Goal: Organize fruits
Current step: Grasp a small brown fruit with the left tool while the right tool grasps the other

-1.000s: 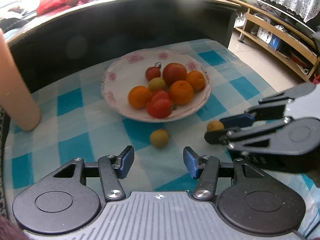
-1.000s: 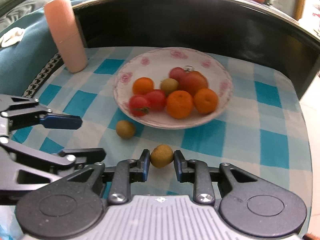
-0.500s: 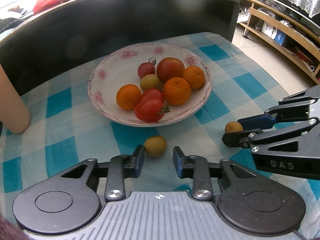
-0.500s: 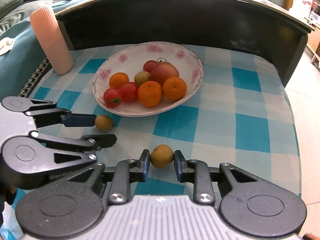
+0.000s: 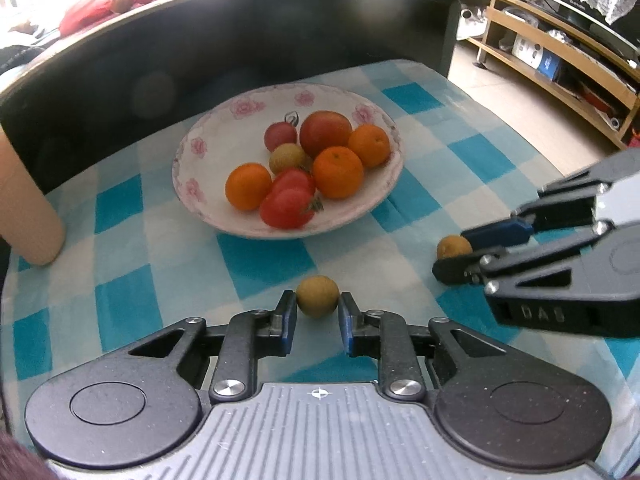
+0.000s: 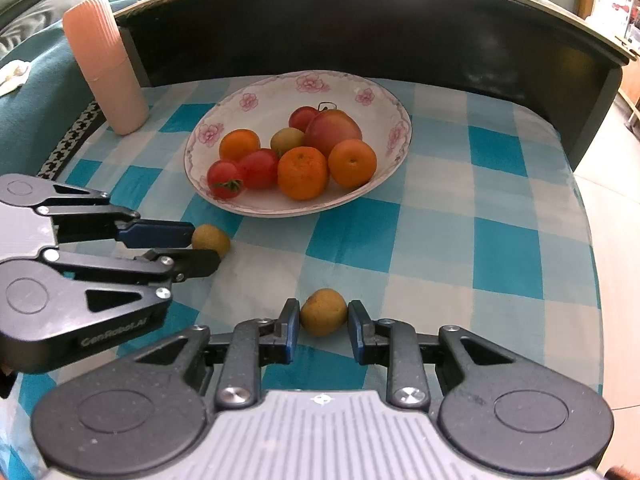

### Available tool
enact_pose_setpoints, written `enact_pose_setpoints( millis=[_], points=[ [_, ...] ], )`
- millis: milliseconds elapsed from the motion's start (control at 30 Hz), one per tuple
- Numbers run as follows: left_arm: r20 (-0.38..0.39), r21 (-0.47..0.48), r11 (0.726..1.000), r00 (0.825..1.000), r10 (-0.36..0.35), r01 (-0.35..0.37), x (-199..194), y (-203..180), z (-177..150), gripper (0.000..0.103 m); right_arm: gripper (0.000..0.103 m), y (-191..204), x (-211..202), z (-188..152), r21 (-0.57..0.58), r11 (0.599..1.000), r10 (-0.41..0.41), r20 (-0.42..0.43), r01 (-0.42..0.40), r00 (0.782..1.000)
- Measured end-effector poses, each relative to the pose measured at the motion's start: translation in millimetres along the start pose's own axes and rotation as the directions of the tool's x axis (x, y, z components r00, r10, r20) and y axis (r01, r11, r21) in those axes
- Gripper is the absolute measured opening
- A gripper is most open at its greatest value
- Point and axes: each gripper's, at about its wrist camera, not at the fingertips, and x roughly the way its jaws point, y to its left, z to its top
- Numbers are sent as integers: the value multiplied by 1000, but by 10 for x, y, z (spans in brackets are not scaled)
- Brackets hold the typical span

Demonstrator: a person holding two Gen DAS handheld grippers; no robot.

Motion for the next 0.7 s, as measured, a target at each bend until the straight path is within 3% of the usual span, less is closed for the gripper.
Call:
enact_pose_setpoints(
  millis=[367,533,700],
  points=[
    [-20,-6,1000,1000,3,-3,-210,-66,-317,31,41,230,-137,-228,-62,998,-8,-18,7,1000],
    [27,-46,999,1000,-12,13,-236,14,-230,43,41,300,-190,-331,-74,997,-34,-13,33,999],
    [29,-25,1000,999,-13,14,-153,-30,-192,46,41,322,-204,-390,-61,998,-20,-16,19,1000]
  ],
)
